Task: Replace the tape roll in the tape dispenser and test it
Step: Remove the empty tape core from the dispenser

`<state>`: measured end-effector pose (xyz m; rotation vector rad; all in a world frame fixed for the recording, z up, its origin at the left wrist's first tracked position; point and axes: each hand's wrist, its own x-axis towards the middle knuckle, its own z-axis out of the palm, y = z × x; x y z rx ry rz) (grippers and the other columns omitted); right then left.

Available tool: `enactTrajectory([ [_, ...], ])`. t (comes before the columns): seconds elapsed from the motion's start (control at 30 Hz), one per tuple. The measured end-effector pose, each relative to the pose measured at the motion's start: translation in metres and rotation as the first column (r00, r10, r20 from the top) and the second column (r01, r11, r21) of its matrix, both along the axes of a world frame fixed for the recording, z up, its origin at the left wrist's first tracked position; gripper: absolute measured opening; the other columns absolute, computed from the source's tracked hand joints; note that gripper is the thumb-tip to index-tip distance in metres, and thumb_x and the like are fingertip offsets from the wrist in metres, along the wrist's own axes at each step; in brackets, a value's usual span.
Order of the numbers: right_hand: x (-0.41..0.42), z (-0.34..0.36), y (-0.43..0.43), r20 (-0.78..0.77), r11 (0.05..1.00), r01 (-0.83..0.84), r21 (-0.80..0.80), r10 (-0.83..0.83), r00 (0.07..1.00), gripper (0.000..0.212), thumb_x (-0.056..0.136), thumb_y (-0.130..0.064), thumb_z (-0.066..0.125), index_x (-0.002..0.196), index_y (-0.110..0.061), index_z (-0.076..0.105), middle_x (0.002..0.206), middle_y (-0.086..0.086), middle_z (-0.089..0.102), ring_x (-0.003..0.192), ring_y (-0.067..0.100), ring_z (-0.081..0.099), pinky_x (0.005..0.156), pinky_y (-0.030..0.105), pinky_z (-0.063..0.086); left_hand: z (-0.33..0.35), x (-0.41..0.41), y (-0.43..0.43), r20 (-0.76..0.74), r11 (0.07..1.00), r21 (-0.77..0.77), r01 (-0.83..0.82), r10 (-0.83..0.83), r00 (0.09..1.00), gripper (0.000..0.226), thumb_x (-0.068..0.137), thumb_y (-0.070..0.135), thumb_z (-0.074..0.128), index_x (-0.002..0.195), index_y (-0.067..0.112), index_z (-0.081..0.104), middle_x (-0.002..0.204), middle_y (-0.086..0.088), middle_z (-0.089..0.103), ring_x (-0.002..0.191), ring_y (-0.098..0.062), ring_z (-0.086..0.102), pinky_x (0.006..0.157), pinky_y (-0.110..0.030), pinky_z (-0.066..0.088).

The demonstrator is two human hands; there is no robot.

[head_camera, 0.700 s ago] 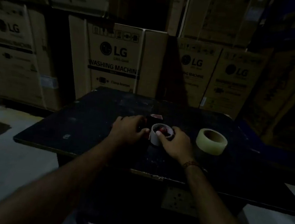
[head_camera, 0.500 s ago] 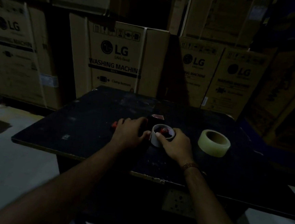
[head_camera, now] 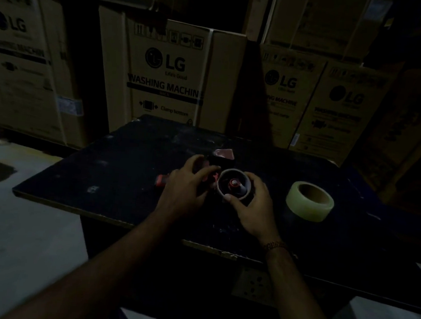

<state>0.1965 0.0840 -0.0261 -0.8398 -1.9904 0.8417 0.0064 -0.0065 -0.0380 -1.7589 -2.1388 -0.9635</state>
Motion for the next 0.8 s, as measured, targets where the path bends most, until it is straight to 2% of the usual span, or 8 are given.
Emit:
enactTrajectory([
  [0.07, 0.001, -0.001, 0.0, -0.012, 1.0, -0.007, -0.003, 0.007, 1.0, 0.071, 0.078, -0.021, 0.089, 0.139, -0.021, 0.053, 0.133, 0.0, 0.053, 0.12, 0.011, 0.056, 0.102, 0.026, 0.047, -0.001, 0.003, 0.003, 0.021, 1.0, -0.02, -0.012, 0.013, 1.0, 0.044, 0.103, 0.051, 0.05, 0.146, 0.047, 0.055, 0.171, -0.006, 0.027, 0.139, -0.028, 0.05, 0.114, -0.052, 0.036],
  [0.2, 0.002, -0.001, -0.001, -0.021, 1.0, -0.028, -0.006, 0.028, 0.999, 0.074, 0.078, -0.021, 0.09, 0.141, -0.022, 0.052, 0.134, -0.003, 0.052, 0.119, 0.006, 0.055, 0.095, 0.01, 0.042, 0.002, 0.02, 0.005, 0.116, 0.995, -0.041, -0.094, 0.098, 0.988, 0.048, 0.107, 0.065, 0.03, 0.146, 0.052, 0.056, 0.171, -0.003, 0.031, 0.146, -0.024, 0.037, 0.121, -0.048, 0.016],
  [0.27, 0.004, -0.001, -0.002, -0.035, 0.998, -0.056, -0.022, 0.055, 0.998, 0.074, 0.077, -0.019, 0.089, 0.141, -0.025, 0.052, 0.134, -0.011, 0.056, 0.118, -0.005, 0.056, 0.095, 0.007, 0.043, 0.002, 0.028, 0.005, 0.083, 0.991, -0.052, -0.125, 0.129, 0.988, 0.048, 0.106, 0.066, 0.031, 0.147, 0.054, 0.053, 0.173, -0.004, 0.026, 0.149, -0.026, 0.03, 0.122, -0.049, 0.011],
  [0.37, 0.007, -0.001, -0.004, -0.045, 0.993, -0.105, -0.045, 0.103, 0.994, 0.075, 0.078, -0.012, 0.089, 0.141, -0.029, 0.051, 0.127, -0.032, 0.056, 0.115, -0.025, 0.051, 0.092, 0.0, 0.043, 0.0, 0.034, 0.002, 0.061, 0.99, -0.05, -0.132, 0.135, 0.989, 0.046, 0.105, 0.065, 0.035, 0.144, 0.051, 0.056, 0.173, -0.007, 0.019, 0.149, -0.026, 0.021, 0.122, -0.053, 0.007],
  [0.43, 0.008, 0.0, -0.005, -0.062, 0.992, -0.121, -0.042, 0.118, 0.991, 0.071, 0.08, -0.014, 0.088, 0.14, -0.028, 0.052, 0.128, -0.031, 0.058, 0.117, -0.021, 0.054, 0.094, 0.004, 0.046, 0.0, 0.034, 0.0, 0.063, 0.99, -0.047, -0.132, 0.134, 0.989, 0.046, 0.104, 0.064, 0.037, 0.142, 0.049, 0.058, 0.173, -0.009, 0.017, 0.149, -0.028, 0.02, 0.123, -0.056, 0.006],
  [0.6, 0.005, 0.005, -0.008, -0.143, 0.996, -0.062, -0.057, 0.053, 0.988, 0.043, 0.092, -0.031, 0.078, 0.131, -0.028, 0.061, 0.125, -0.017, 0.065, 0.112, -0.007, 0.061, 0.092, 0.024, 0.055, 0.002, 0.035, -0.002, 0.065, 0.989, -0.082, -0.125, 0.131, 0.989, 0.052, 0.101, 0.064, 0.033, 0.14, 0.044, 0.061, 0.171, -0.013, 0.016, 0.15, -0.032, 0.02, 0.123, -0.058, 0.004],
  [0.73, 0.003, 0.003, -0.008, -0.163, 0.998, -0.003, -0.06, -0.006, 0.987, 0.037, 0.089, -0.027, 0.08, 0.123, -0.03, 0.064, 0.117, -0.011, 0.069, 0.107, 0.001, 0.065, 0.087, 0.028, 0.057, 0.003, 0.036, -0.005, 0.081, 0.99, -0.065, -0.129, 0.134, 0.988, 0.052, 0.1, 0.063, 0.036, 0.134, 0.042, 0.068, 0.171, -0.013, 0.017, 0.148, -0.031, 0.02, 0.122, -0.053, 0.006],
  [0.8, 0.003, 0.001, -0.007, -0.155, 0.997, 0.008, -0.075, -0.02, 0.988, 0.042, 0.089, -0.026, 0.081, 0.127, -0.028, 0.064, 0.121, -0.009, 0.069, 0.11, 0.004, 0.065, 0.09, 0.029, 0.056, 0.002, 0.036, -0.006, 0.078, 0.99, -0.049, -0.13, 0.133, 0.988, 0.051, 0.1, 0.064, 0.037, 0.132, 0.041, 0.07, 0.17, -0.011, 0.018, 0.147, -0.031, 0.021, 0.122, -0.052, 0.009],
])
